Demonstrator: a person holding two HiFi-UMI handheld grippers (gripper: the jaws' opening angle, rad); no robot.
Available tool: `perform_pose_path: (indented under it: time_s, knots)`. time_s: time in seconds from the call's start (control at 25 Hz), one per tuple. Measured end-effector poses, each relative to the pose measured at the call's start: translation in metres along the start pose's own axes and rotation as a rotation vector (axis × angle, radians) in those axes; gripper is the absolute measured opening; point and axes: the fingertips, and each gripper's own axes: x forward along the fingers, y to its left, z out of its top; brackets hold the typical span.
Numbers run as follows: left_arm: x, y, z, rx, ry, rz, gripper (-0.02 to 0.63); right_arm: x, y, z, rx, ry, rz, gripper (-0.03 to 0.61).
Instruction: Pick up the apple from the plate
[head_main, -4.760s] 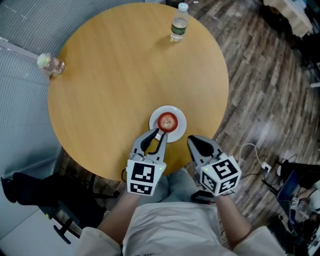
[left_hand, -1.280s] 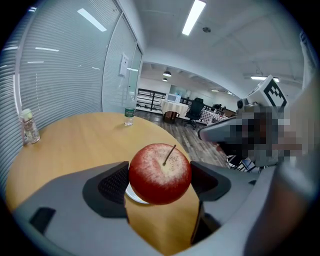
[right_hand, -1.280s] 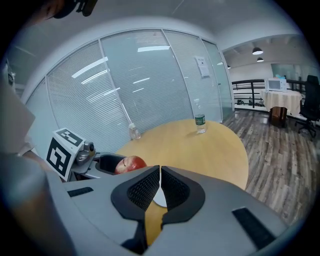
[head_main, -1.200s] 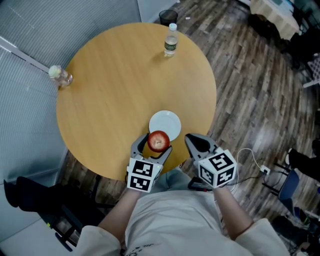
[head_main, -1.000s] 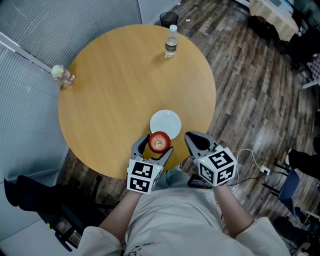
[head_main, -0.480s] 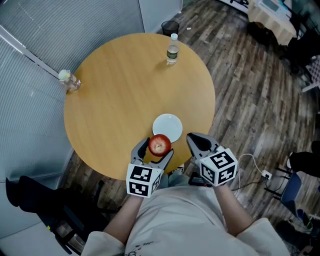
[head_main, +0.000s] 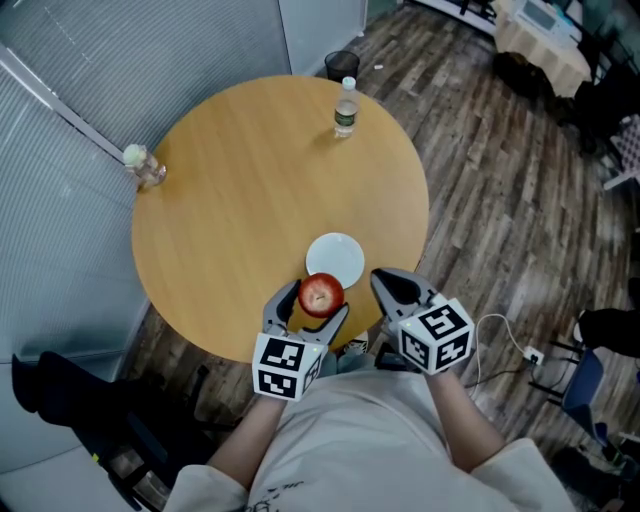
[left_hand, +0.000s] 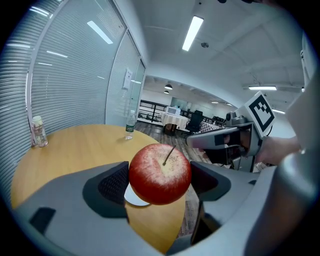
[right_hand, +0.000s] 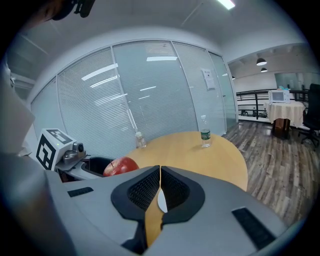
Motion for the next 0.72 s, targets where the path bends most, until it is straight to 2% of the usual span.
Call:
perform_pose_path:
  time_s: [0.72]
  knots:
    - [-0.009, 0.005, 0.014, 0.013, -0.027, -0.002, 0.387, -0.003, 0.014, -0.001, -0.019, 0.013, 0.021, 0.031]
